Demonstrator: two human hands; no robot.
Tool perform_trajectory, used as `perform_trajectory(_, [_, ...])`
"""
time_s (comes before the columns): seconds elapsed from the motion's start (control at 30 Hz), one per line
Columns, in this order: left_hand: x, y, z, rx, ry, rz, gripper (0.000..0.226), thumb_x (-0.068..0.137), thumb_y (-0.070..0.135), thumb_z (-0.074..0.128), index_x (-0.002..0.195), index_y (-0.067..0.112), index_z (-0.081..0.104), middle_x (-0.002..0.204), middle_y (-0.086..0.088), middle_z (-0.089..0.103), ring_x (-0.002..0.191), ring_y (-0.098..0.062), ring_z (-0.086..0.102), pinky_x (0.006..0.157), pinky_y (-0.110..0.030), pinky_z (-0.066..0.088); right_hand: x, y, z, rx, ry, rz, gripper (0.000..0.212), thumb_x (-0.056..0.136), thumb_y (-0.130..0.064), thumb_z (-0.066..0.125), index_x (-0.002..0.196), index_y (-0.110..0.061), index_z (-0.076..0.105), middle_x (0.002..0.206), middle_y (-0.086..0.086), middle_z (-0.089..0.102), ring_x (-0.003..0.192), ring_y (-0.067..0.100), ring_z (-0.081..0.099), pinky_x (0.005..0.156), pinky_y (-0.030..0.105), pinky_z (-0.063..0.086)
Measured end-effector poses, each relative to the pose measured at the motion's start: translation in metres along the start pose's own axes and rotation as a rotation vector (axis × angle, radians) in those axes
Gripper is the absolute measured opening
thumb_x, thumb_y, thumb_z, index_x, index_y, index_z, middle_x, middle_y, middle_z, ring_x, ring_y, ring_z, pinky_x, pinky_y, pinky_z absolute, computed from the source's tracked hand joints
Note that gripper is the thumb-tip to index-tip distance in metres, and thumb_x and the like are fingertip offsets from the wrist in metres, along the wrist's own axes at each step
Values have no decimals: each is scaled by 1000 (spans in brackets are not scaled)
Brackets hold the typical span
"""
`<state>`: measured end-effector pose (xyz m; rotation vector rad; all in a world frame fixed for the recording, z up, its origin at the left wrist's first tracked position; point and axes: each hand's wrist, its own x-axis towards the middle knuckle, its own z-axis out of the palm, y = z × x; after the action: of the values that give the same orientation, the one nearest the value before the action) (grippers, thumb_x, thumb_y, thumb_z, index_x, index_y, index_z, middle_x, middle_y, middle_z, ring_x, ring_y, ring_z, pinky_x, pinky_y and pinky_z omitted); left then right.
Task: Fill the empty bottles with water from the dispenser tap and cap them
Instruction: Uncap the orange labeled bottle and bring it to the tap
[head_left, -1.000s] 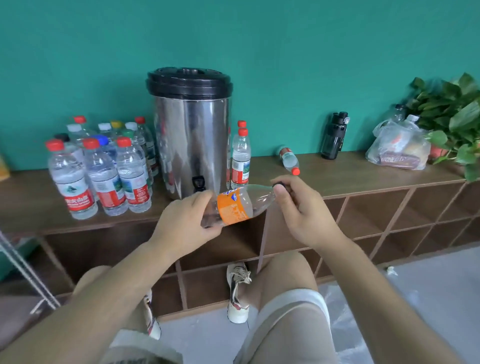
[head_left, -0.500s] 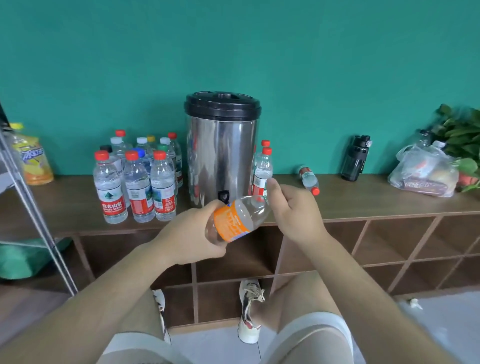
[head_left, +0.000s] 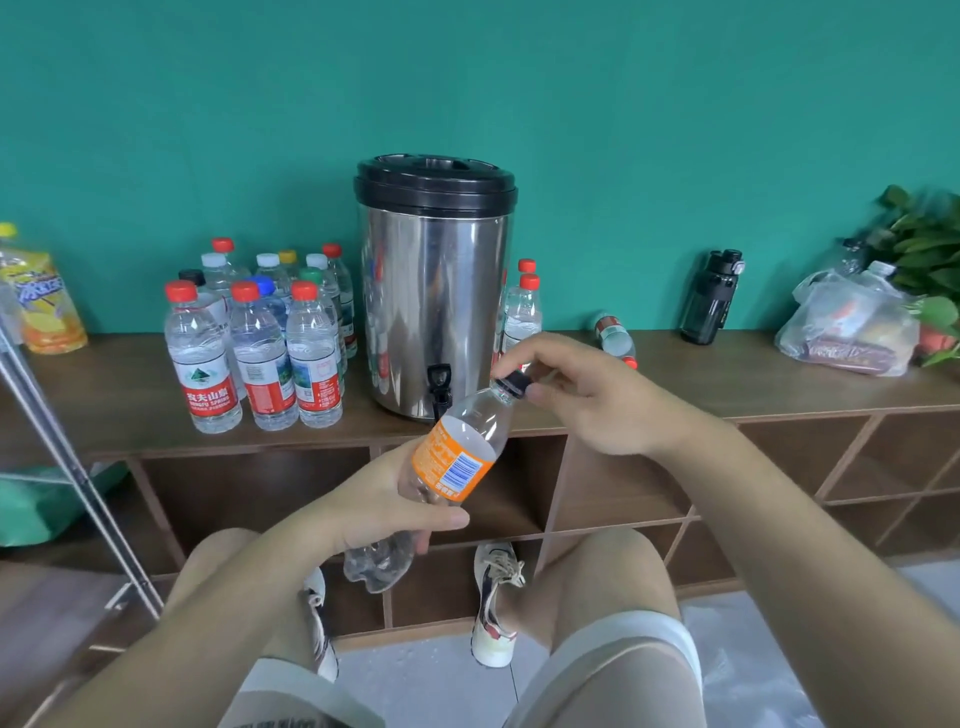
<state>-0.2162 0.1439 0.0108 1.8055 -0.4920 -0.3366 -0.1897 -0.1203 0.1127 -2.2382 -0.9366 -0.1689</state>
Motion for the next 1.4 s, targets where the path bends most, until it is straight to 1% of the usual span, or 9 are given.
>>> perform_trajectory(0.1, [7, -21, 6, -64, 50, -16, 45, 78, 29, 88, 112, 40, 62, 84, -11, 68, 64, -35, 65, 70, -33, 54, 11, -1, 6, 29, -37, 68, 24, 100, -14, 68, 121, -27, 68, 115, -13, 66, 91, 11, 61, 83, 28, 51])
perform_trajectory(0.2, [16, -40, 8, -122, 101, -17, 48, 77, 27, 89, 114, 41, 61, 84, -9, 70, 65, -34, 65, 72, -38, 56, 28, 8, 19, -96, -8, 100, 18, 102, -36, 65, 115, -26, 70, 93, -4, 67, 73, 10, 55, 72, 23, 46])
perform_trajectory(0.27, [23, -55, 10, -124, 117, -22, 51, 78, 23, 89, 118, 37, 59, 83, -9, 71, 67, -32, 66, 72, -39, 58, 41, 17, 28, -160, -54, 104, 15, 102, -32, 67, 111, -20, 71, 82, -3, 63, 69, 7, 53, 67, 19, 42])
perform_trajectory(0.43, [26, -98, 20, -213, 155, -122, 49, 80, -6, 79, 117, 19, 59, 79, -14, 69, 73, -25, 65, 74, -35, 58, 63, 43, 49, -129, -236, 151, 25, 100, -13, 67, 112, -34, 65, 96, -11, 56, 83, 7, 53, 79, 22, 42])
perform_trajectory(0.6, [35, -144, 38, -287, 194, -242, 52, 80, -8, 78, 122, 13, 58, 83, -3, 67, 80, -17, 65, 71, -31, 54, 78, 60, 56, -22, -93, 182, 23, 104, -5, 53, 113, -25, 61, 100, 1, 60, 79, 5, 52, 73, 13, 43])
perform_trajectory(0.73, [58, -164, 41, -284, 345, -331, 56, 74, -1, 85, 120, 18, 61, 88, -4, 74, 79, -7, 70, 69, -15, 52, 91, 64, 69, 27, 92, 245, 22, 102, 0, 38, 100, -10, 57, 79, 2, 55, 61, 4, 45, 59, 18, 37])
perform_trajectory(0.87, [78, -182, 40, -305, 407, -363, 59, 69, 9, 90, 118, 25, 62, 97, -1, 76, 92, -15, 73, 82, -27, 57, 104, 77, 78, -104, 131, 202, 10, 105, -15, 48, 97, -11, 53, 84, -5, 51, 72, 2, 47, 67, 17, 35])
perform_trajectory(1.2, [104, -192, 36, -297, 492, -359, 59, 67, 12, 92, 114, 30, 60, 97, 8, 75, 91, -7, 72, 77, -22, 52, 138, 91, 84, -452, -135, 68, 41, 96, -46, 69, 118, -11, 63, 108, 3, 54, 95, 23, 55, 86, 35, 43])
perform_trajectory(1.4, [109, -191, 32, -270, 519, -349, 59, 68, 14, 91, 113, 31, 59, 98, 10, 73, 87, -3, 70, 76, -21, 50, 140, 97, 96, -500, -125, -18, 36, 93, -40, 75, 101, -8, 61, 106, 6, 55, 97, 31, 57, 85, 49, 47])
